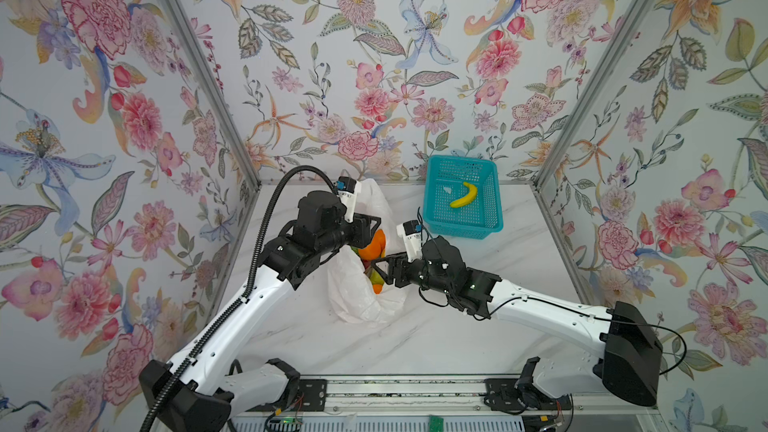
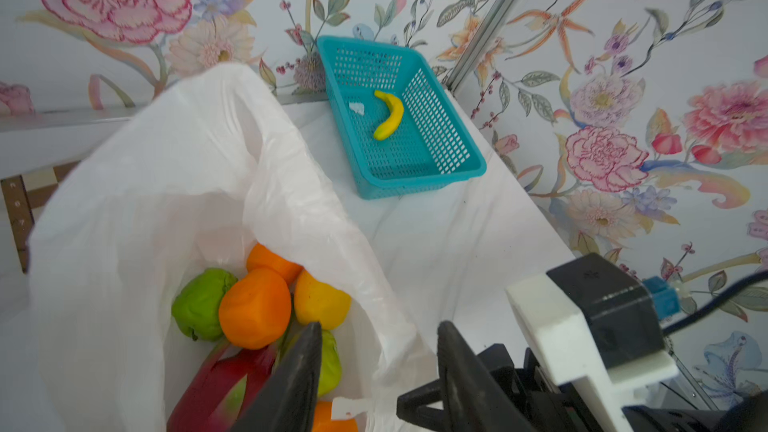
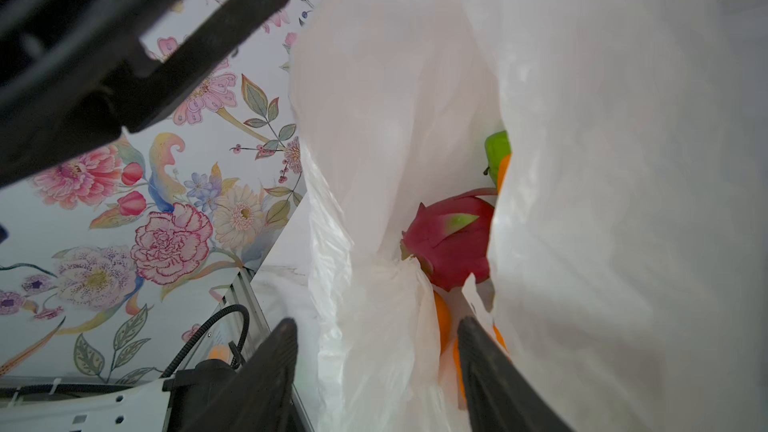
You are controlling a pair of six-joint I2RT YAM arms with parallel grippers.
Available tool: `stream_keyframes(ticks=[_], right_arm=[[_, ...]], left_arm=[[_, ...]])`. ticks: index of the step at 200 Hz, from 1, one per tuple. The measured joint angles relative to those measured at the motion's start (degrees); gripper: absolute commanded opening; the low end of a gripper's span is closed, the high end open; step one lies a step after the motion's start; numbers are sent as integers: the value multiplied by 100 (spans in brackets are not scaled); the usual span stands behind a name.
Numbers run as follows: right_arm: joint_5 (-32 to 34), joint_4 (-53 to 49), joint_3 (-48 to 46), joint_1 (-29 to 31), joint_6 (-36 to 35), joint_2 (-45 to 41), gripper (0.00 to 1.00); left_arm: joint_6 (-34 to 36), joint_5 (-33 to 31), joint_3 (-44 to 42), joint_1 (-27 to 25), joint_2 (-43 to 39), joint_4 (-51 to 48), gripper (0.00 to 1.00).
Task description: Untie the knot of the plastic bag and take out the fruit
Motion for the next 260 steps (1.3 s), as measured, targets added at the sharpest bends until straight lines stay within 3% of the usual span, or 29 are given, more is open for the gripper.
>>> stream_keyframes(ticks=[32,96,118,190,260], right_arm=[[37,-358,28,-9,79,481,59],[1211,-2079,321,81,48,647,59],[1353,-2317,321,262,7,649,62],[1464,-2417,442,498,-22,490,74],[1539,-1690,260,535,262,-643,85]], left_arm=[[-247,-94,-361,-4,197,-466,48],[-551,-1123,-1843,-4,181,-1231,44],[-621,-1154,-2205,-4,-55,-1279,54],[-551,-1161,-1937,-4,-315,-507,67],[-249,-1241,-1567,-4,743,505,73]])
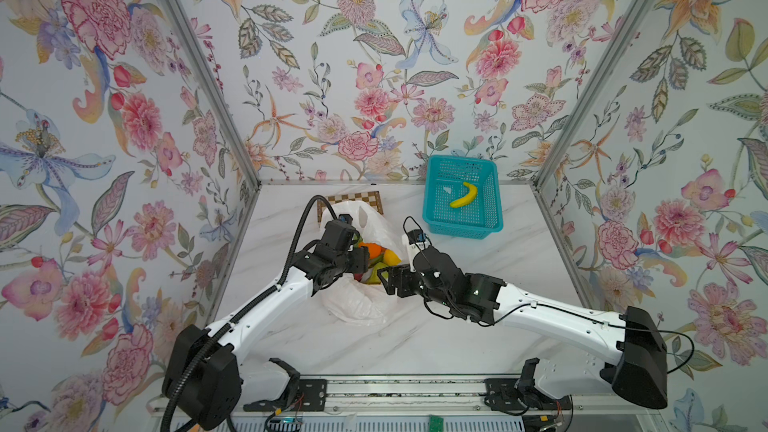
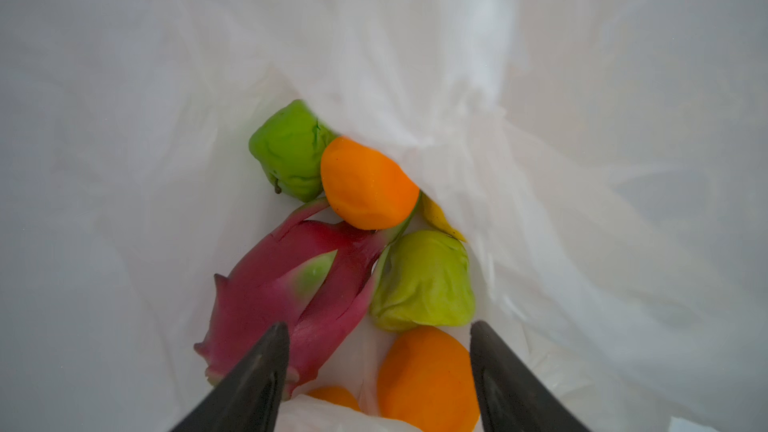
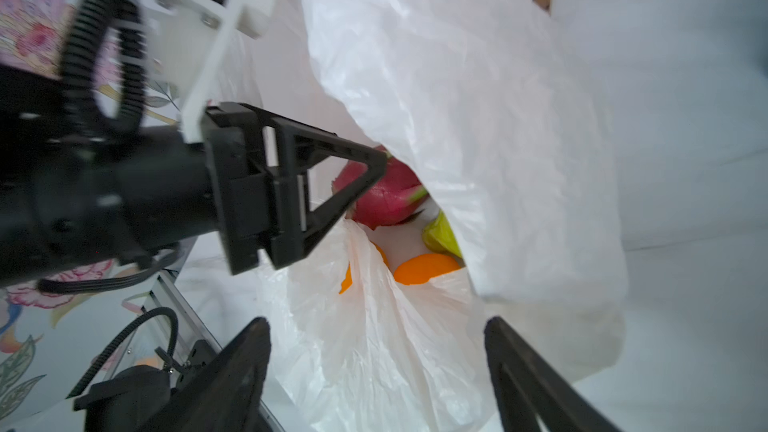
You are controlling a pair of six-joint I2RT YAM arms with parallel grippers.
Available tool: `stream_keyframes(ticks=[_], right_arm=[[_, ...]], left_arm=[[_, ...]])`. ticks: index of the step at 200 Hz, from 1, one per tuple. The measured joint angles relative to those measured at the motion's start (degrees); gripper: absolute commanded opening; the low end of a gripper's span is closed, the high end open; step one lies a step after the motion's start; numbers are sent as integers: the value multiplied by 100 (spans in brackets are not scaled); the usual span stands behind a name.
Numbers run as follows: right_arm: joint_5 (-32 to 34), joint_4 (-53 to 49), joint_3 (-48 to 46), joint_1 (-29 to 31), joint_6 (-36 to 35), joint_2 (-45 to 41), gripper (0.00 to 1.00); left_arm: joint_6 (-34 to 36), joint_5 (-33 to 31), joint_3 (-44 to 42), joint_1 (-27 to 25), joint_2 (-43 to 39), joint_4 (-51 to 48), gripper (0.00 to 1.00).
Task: Untie the knot of the plastic bag and take out the fruit
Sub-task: 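Lower the left gripper into the bag onto an orange while right holds bag edge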
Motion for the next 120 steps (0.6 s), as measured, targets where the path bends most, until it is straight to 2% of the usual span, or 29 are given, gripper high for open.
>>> stream_keyframes(ticks=[80,120], right_arm=[[142,168,-240,0,138,-435,89],[223,162,-310,0,157,-472,90]], left_arm=[[492,-354,1038,2,1974,538,78],[756,-474,1128,13,2474,619,80]])
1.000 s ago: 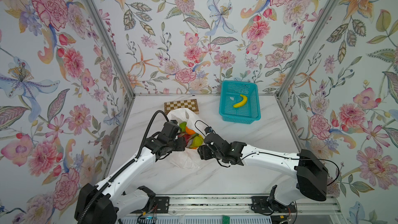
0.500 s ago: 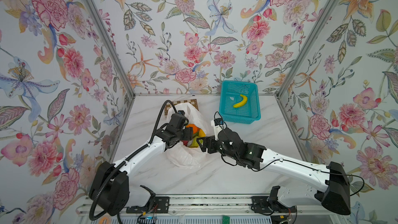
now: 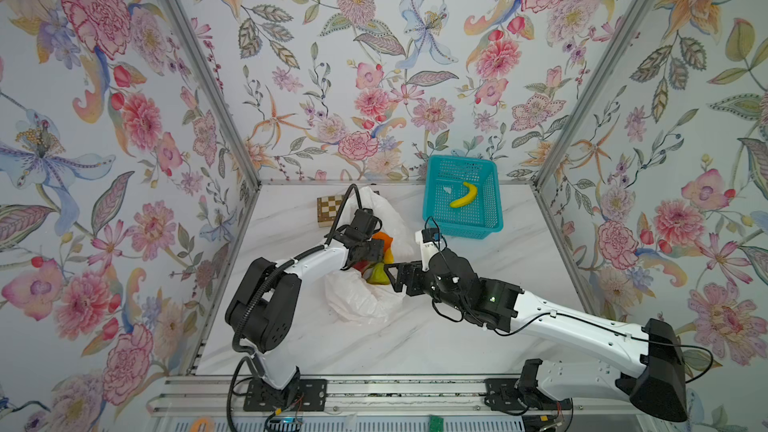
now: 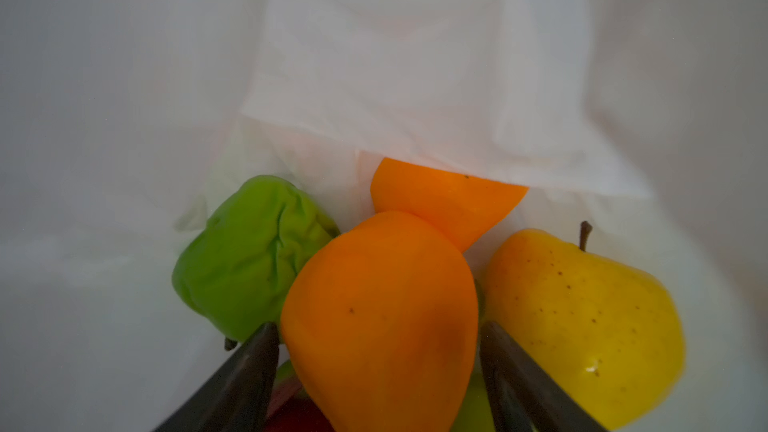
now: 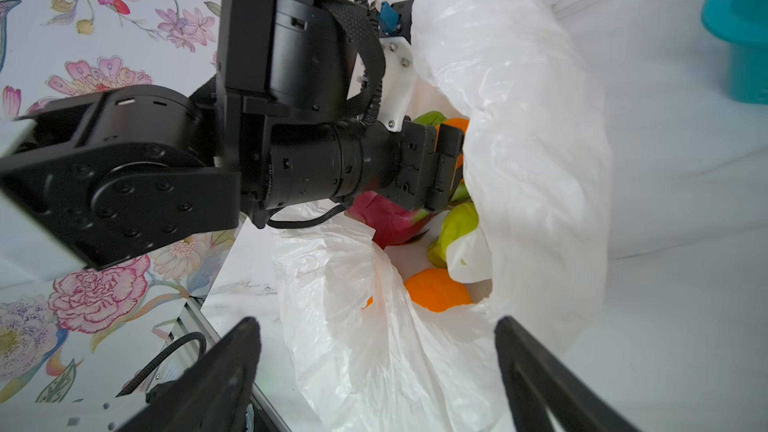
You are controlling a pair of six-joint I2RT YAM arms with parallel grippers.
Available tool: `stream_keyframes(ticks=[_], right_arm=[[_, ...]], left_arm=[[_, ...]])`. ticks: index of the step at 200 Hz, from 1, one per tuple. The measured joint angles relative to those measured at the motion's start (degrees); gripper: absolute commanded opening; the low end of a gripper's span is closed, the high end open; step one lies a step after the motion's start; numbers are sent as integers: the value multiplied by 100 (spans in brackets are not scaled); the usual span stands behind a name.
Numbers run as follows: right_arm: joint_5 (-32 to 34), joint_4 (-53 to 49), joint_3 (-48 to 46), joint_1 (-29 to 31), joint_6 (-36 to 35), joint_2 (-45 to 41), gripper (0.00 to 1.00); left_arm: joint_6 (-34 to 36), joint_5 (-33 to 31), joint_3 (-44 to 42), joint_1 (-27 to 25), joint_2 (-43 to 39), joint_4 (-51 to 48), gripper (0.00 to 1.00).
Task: Untie the knot of the plastic bag and take out the fruit
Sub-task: 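Lower the left gripper into the bag onto an orange while right holds bag edge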
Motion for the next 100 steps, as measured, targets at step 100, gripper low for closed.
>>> stream_keyframes(ticks=[100], right_arm=[[142,-2,-4,-2,42,0,90]], left_arm=[[286,199,264,4,417,114,44]])
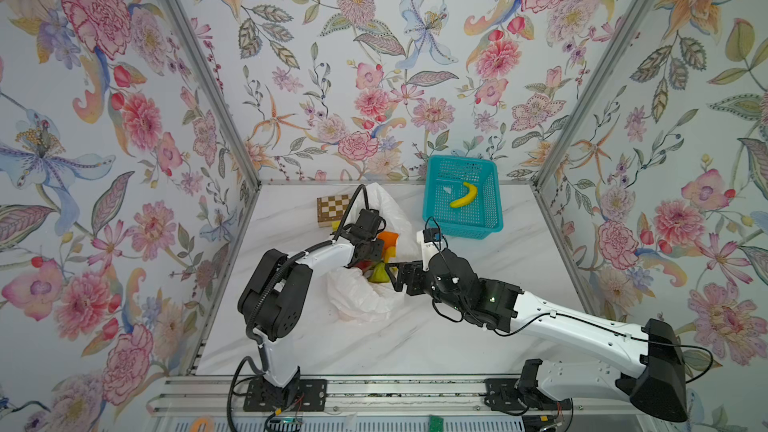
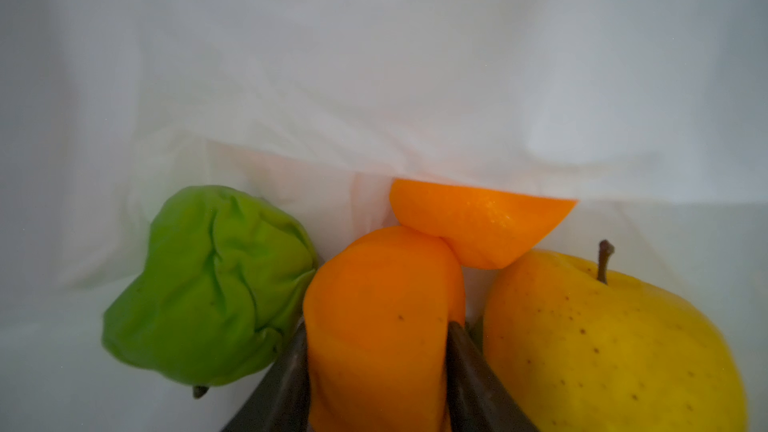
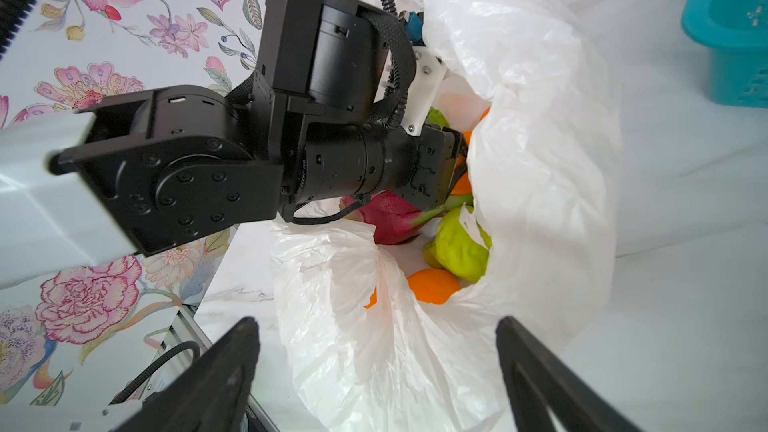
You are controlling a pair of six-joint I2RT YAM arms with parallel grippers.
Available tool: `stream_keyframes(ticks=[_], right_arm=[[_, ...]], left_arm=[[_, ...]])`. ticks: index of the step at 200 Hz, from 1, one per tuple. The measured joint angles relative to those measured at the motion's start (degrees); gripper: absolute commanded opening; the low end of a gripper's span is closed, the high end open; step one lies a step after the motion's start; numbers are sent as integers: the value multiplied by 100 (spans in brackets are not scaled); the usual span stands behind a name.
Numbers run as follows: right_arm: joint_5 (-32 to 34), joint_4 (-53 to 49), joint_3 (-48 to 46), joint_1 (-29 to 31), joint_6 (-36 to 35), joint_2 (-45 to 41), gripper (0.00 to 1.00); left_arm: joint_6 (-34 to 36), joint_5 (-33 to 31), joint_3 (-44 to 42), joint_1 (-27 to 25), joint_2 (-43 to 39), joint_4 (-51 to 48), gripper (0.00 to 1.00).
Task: Untie the knot of the plastic bag and take out the fruit
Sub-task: 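Lower the left gripper into the bag onto an orange while right holds bag edge, then lift the orange out of the bag with the left gripper toward the right gripper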
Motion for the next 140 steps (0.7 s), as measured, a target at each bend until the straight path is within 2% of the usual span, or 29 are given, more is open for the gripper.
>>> stream_keyframes(ticks=[38,140], right_arm=[[15,2,0,-61,90,-2,90],[-188,94,-153,-619,402,-245,90]], left_arm=[[-50,317,-389,0,-509,122,39],[138,1071,-1952,-66,-2785,625,33]])
